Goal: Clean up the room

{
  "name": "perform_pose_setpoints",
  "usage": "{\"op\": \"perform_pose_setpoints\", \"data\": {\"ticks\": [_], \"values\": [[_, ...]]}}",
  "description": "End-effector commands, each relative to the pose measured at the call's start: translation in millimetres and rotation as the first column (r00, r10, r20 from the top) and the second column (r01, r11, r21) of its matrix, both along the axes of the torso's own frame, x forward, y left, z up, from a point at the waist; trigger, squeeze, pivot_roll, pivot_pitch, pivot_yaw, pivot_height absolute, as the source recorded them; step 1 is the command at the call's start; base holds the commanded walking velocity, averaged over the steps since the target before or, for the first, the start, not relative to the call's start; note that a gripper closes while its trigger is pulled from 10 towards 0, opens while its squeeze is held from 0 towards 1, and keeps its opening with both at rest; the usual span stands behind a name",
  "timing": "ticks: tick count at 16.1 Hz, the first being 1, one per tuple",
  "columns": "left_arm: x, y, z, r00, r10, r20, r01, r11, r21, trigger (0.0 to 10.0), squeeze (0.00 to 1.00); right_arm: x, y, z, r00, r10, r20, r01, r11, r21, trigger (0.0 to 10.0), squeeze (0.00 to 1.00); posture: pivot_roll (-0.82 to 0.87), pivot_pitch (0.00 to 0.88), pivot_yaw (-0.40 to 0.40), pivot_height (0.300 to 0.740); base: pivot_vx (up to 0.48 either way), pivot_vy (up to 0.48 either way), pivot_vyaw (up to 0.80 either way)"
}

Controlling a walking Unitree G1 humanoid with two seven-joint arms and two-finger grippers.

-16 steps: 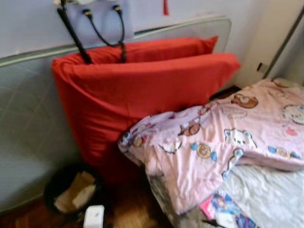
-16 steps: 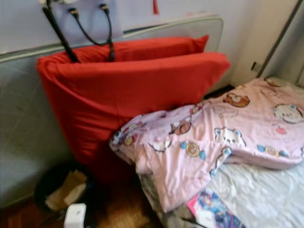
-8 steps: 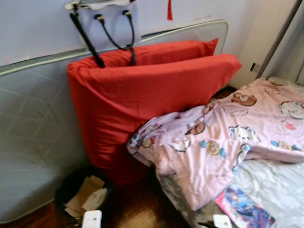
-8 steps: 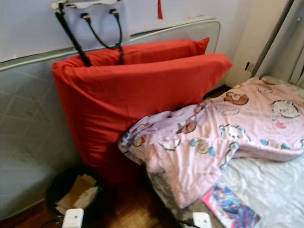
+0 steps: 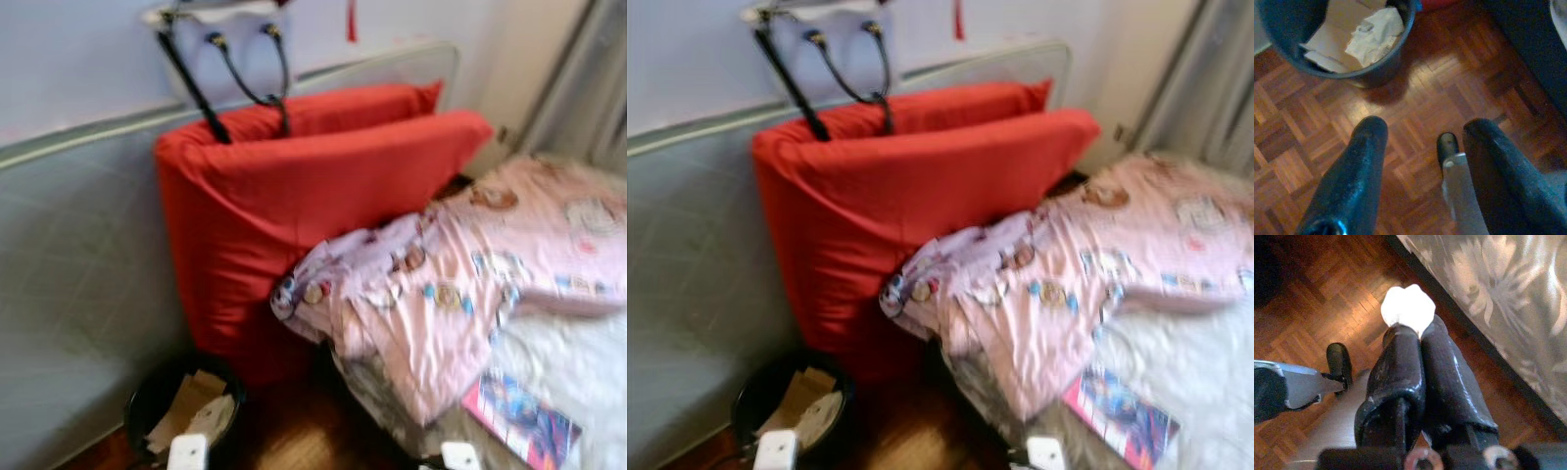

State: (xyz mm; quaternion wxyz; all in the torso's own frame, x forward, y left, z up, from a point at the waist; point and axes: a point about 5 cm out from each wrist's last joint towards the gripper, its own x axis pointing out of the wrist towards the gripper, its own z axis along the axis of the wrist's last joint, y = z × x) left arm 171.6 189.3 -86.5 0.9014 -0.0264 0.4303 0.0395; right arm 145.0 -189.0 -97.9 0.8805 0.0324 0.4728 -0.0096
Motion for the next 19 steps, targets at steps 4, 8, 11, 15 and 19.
{"op": "perform_pose_setpoints", "data": {"ticks": [4,8,11,15,19], "values": [[-5.9,9.1,-1.5,1.0,0.008,-0.02,-0.008,1.0,0.024,10.0,0.0,1.8,2.3,0.3,1.0,-0.005,0.002,0.005,1.0,0.001,10.0,0.0,0.03,0.0,0.015,0.74,0.0,0.356,0.0],[-5.3,8.0,-1.4,1.0,0.012,-0.017,-0.012,1.0,0.019,10.0,0.0,2.0,1.5,0.4,1.0,-0.009,0.003,0.009,1.0,-0.001,10.0,0.0,0.03,0.0,0.013,0.74,0.0,0.356,0.0],[-4.4,8.6,-0.9,1.0,0.014,-0.013,-0.014,1.0,0.019,10.0,0.0,2.3,1.4,0.5,1.0,-0.017,0.004,0.017,1.0,-0.001,10.0,0.0,0.03,0.0,0.014,0.74,0.0,0.358,0.0],[-3.5,10.0,-0.3,1.0,0.017,-0.011,-0.016,1.0,0.022,10.0,0.0,2.4,1.8,0.5,1.0,-0.017,0.003,0.017,1.0,-0.001,10.0,0.0,0.03,0.0,0.014,0.74,0.0,0.357,0.0],[-2.4,9.7,0.1,1.0,0.015,-0.009,-0.015,1.0,0.021,10.0,0.0,2.6,2.3,0.5,1.0,-0.014,0.003,0.014,1.0,0.0,10.0,0.0,0.03,0.0,0.014,0.74,0.0,0.356,0.0]]}}
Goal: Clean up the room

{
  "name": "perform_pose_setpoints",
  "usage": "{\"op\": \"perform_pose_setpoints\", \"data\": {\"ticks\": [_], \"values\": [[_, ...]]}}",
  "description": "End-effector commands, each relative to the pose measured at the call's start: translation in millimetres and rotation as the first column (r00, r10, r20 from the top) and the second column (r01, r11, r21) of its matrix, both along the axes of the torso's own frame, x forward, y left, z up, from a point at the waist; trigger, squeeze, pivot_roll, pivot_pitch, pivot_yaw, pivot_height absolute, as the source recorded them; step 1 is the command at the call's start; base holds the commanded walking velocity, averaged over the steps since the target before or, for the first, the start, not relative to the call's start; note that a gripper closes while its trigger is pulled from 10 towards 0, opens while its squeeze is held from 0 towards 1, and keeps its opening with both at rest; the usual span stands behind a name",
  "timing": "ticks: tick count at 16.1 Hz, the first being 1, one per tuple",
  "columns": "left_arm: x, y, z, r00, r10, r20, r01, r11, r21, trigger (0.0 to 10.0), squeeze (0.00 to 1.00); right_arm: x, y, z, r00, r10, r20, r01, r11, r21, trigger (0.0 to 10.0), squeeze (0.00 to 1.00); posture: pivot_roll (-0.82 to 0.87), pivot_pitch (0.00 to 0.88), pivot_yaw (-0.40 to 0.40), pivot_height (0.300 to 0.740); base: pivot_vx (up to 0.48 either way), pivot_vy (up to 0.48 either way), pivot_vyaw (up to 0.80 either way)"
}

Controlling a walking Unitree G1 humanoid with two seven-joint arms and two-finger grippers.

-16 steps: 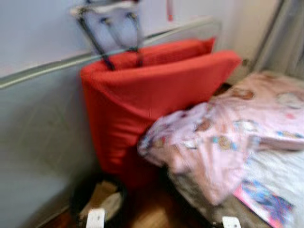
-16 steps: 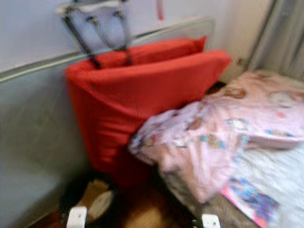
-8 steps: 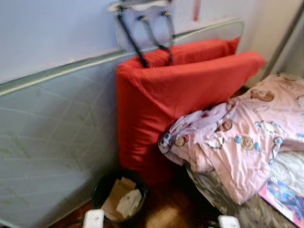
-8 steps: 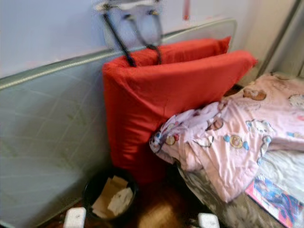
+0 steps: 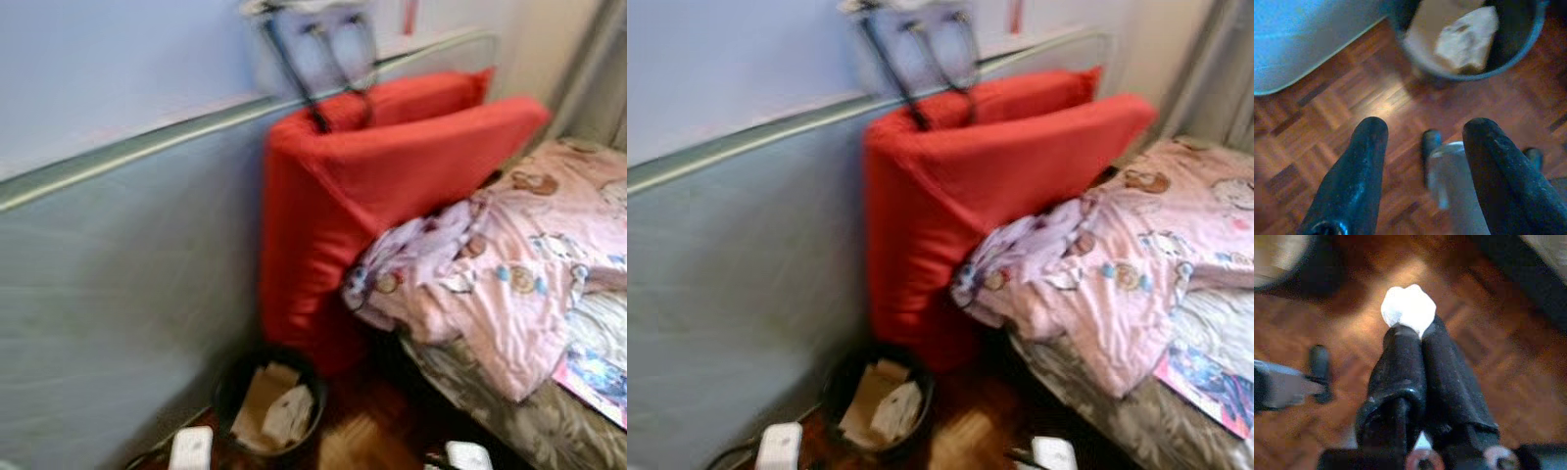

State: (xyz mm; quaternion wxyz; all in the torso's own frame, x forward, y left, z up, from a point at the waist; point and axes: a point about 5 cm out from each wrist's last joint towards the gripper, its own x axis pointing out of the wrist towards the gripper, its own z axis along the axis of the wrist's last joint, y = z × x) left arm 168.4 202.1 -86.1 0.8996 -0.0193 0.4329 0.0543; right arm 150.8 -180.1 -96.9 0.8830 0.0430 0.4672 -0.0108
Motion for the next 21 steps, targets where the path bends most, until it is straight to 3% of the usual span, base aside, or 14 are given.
{"op": "perform_pose_setpoints", "data": {"ticks": [1,17,21], "values": [[1.0,-3.2,-0.2,1.0,-0.005,-0.001,0.005,1.0,-0.004,10.0,0.0,-3.3,-6.6,-0.5,1.0,-0.003,-0.009,0.003,1.0,-0.017,10.0,0.0,0.03,0.0,0.014,0.74,0.0,0.356,0.0],[0.9,-3.9,-0.3,1.0,0.002,0.001,-0.002,1.0,-0.003,10.0,0.0,-2.7,-7.3,-0.1,1.0,0.002,-0.006,-0.002,1.0,-0.019,10.0,0.0,0.04,0.0,0.008,0.74,0.0,0.368,0.0],[1.9,-3.2,0.3,1.0,-0.003,0.006,0.003,1.0,0.006,10.0,0.0,-2.5,-6.8,-0.1,1.0,0.003,-0.006,-0.003,1.0,-0.017,10.0,0.0,0.04,0.0,0.01,0.74,0.0,0.065,0.0]]}}
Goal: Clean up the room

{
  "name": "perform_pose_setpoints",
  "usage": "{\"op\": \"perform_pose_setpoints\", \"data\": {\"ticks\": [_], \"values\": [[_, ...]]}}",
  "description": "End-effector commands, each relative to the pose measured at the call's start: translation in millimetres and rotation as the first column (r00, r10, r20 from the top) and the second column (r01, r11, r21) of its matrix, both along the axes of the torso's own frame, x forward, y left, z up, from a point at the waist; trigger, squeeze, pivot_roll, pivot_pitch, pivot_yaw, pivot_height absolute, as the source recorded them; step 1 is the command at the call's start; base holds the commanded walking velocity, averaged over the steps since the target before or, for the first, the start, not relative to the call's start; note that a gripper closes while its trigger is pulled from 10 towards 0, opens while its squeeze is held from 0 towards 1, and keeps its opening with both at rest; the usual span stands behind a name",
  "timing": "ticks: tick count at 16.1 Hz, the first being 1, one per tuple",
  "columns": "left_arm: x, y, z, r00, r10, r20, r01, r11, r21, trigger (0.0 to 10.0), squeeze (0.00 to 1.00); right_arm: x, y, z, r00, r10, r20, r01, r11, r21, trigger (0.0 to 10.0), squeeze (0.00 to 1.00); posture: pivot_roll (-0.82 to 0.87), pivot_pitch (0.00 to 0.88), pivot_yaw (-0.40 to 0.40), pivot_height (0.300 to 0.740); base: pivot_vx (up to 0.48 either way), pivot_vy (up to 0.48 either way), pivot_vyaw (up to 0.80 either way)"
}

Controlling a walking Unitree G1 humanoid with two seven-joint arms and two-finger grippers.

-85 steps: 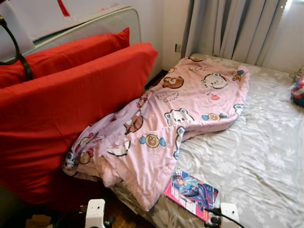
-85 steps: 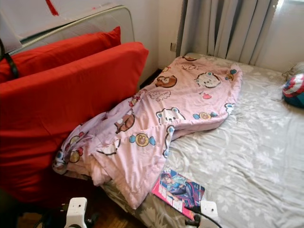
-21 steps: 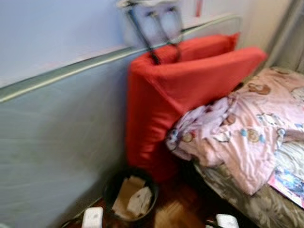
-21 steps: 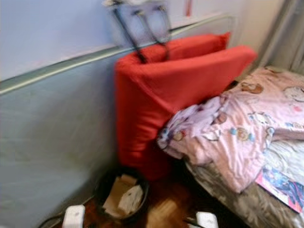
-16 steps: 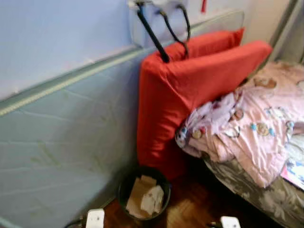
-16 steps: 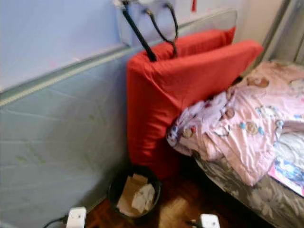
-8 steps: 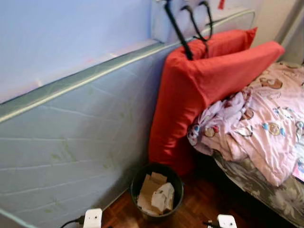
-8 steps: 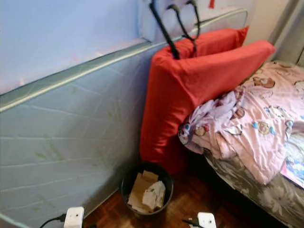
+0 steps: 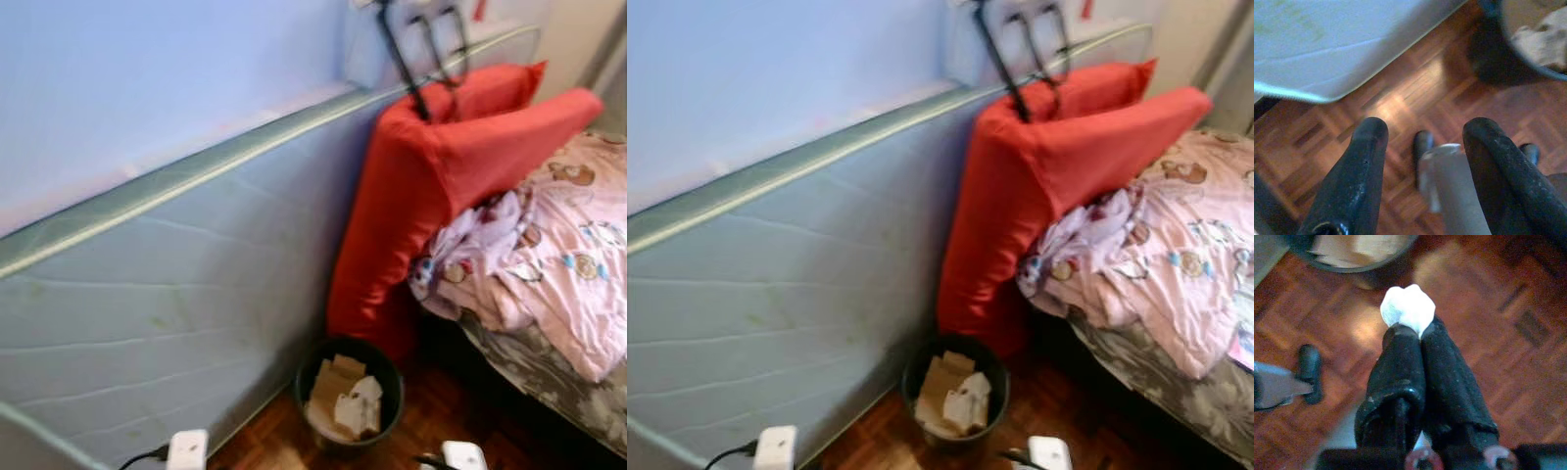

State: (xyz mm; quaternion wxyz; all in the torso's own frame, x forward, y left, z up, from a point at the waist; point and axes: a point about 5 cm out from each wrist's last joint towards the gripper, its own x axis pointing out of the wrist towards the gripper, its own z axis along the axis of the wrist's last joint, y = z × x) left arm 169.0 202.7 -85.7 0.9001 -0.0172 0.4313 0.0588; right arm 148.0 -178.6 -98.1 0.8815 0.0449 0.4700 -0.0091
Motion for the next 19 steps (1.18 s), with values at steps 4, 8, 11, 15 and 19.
{"op": "perform_pose_setpoints", "data": {"ticks": [4,8,11,15,19], "values": [[2.4,-4.4,0.5,1.0,-0.009,0.011,0.009,1.0,-0.006,10.0,0.0,0.5,-8.2,1.1,1.0,0.011,0.001,-0.011,1.0,-0.028,10.0,0.0,0.04,0.0,0.011,0.74,0.0,0.0,0.0],[4.2,-3.7,1.4,1.0,-0.002,0.015,0.002,1.0,-0.007,10.0,0.0,1.0,-7.7,1.5,1.0,0.012,0.009,-0.012,1.0,-0.02,10.0,0.0,0.04,0.0,0.009,0.74,0.0,0.0,0.6],[5.6,-4.0,2.5,0.999,0.002,0.032,-0.002,1.0,-0.009,10.0,0.0,0.8,-8.6,1.5,1.0,0.003,0.01,-0.003,1.0,-0.023,10.0,0.0,0.04,0.0,0.006,0.74,0.329,0.0,0.0],[7.5,-4.9,3.4,0.999,0.003,0.041,-0.003,1.0,-0.007,10.0,0.0,2.4,-9.0,2.3,0.999,0.041,0.015,-0.04,0.998,-0.044,10.0,0.0,0.04,0.0,0.005,0.74,0.365,0.0,0.4],[10.6,-6.5,4.7,0.999,-0.002,0.051,0.002,1.0,-0.002,10.0,0.0,2.3,-9.1,2.2,0.999,0.037,0.012,-0.037,0.998,-0.045,10.0,0.0,0.04,0.0,0.006,0.74,0.366,0.0,0.6]]}}
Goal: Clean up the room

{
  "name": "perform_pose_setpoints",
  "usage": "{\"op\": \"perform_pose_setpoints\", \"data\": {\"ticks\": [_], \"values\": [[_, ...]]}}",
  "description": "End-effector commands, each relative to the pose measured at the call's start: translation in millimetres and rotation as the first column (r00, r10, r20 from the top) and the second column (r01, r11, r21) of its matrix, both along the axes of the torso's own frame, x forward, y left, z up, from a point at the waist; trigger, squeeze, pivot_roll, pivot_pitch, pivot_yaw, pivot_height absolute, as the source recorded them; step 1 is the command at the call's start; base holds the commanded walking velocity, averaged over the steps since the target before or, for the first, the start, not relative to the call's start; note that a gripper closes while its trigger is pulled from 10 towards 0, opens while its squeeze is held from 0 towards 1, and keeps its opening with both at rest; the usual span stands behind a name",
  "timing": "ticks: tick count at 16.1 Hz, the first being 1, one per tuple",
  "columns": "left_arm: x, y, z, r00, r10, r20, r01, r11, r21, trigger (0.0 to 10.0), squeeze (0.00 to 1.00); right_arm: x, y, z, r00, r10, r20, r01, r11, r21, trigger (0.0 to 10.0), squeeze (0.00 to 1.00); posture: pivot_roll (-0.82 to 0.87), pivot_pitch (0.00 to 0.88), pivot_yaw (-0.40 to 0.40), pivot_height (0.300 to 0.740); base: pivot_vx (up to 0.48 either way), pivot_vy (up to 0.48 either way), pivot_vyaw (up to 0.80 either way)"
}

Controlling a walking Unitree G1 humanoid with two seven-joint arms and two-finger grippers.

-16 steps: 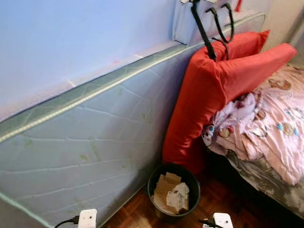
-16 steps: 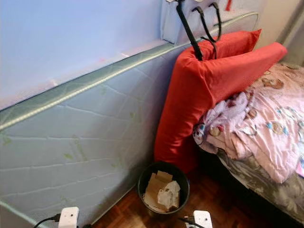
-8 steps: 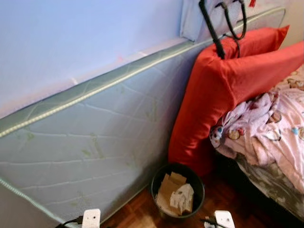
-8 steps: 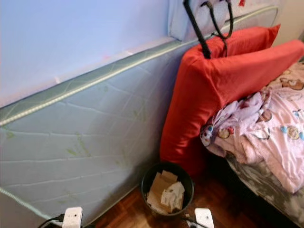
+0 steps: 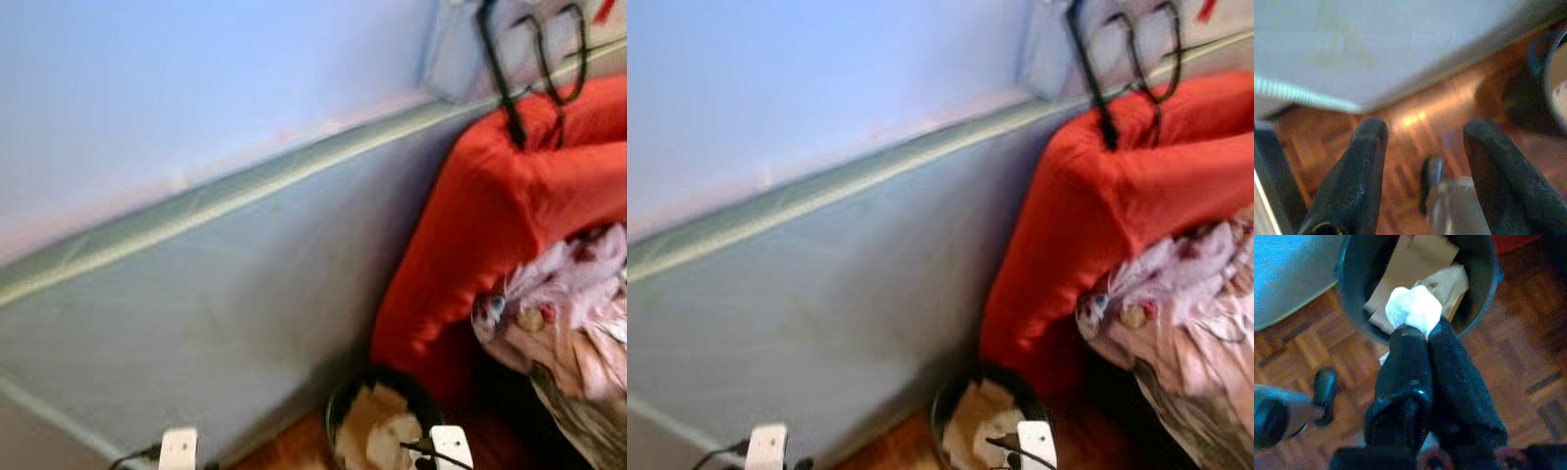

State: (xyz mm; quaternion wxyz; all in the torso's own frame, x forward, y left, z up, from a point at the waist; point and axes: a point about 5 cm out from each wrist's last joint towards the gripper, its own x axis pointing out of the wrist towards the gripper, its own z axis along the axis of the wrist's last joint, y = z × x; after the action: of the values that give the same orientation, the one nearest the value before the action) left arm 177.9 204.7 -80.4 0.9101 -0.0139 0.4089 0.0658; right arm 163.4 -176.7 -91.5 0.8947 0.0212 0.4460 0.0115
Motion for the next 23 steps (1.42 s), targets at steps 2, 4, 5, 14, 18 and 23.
{"op": "perform_pose_setpoints", "data": {"ticks": [2,4,5,14,18,23], "values": [[2.0,-9.1,0,1.0,-0.012,0.005,0.013,1.0,-0.018,10.0,0.0,-13.2,-11.3,-4,0.999,-0.033,-0.039,0.032,0.999,-0.019,10.0,0.0,0.04,0.0,0.005,0.74,0.353,0.0,0.0],[1.9,-8.8,0,1.0,-0.009,0.007,0.009,1.0,-0.014,10.0,0.0,-13.3,-11.2,-4,0.999,-0.03,-0.04,0.029,0.999,-0.017,10.0,0.0,0.04,0.0,0.004,0.74,0.152,0.0,0.0],[2.2,-8.8,0,1.0,-0.009,0.009,0.009,1.0,-0.013,10.0,0.0,-13.2,-11.1,-4,0.999,-0.025,-0.04,0.025,1.0,-0.017,10.0,0.0,0.04,0.0,0.003,0.74,0.0,0.0,0.0],[20.5,-12.1,11,0.994,0.025,0.11,-0.02,0.999,-0.046,10.0,0.0,-11.8,-10.8,-3,1.0,0.016,-0.014,-0.016,1.0,0.005,10.0,0.0,0.04,0.0,-0.008,0.74,0.0,0.0,0.0],[34.6,-9.3,22,0.977,0.059,0.204,-0.048,0.997,-0.057,10.0,0.0,-9.6,-9.3,0,0.999,0.009,0.038,-0.011,0.999,0.035,10.0,0.0,0.03,0.0,-0.01,0.74,0.0,0.0,0.0],[66.8,-4.2,53,0.9,0.102,0.424,-0.086,0.995,-0.056,10.0,0.0,-5.9,-6.3,5,0.99,-0.013,0.141,-0.001,0.995,0.101,10.0,0.0,0.02,0.0,-0.002,0.74,0.0,0.0,0.0]]}}
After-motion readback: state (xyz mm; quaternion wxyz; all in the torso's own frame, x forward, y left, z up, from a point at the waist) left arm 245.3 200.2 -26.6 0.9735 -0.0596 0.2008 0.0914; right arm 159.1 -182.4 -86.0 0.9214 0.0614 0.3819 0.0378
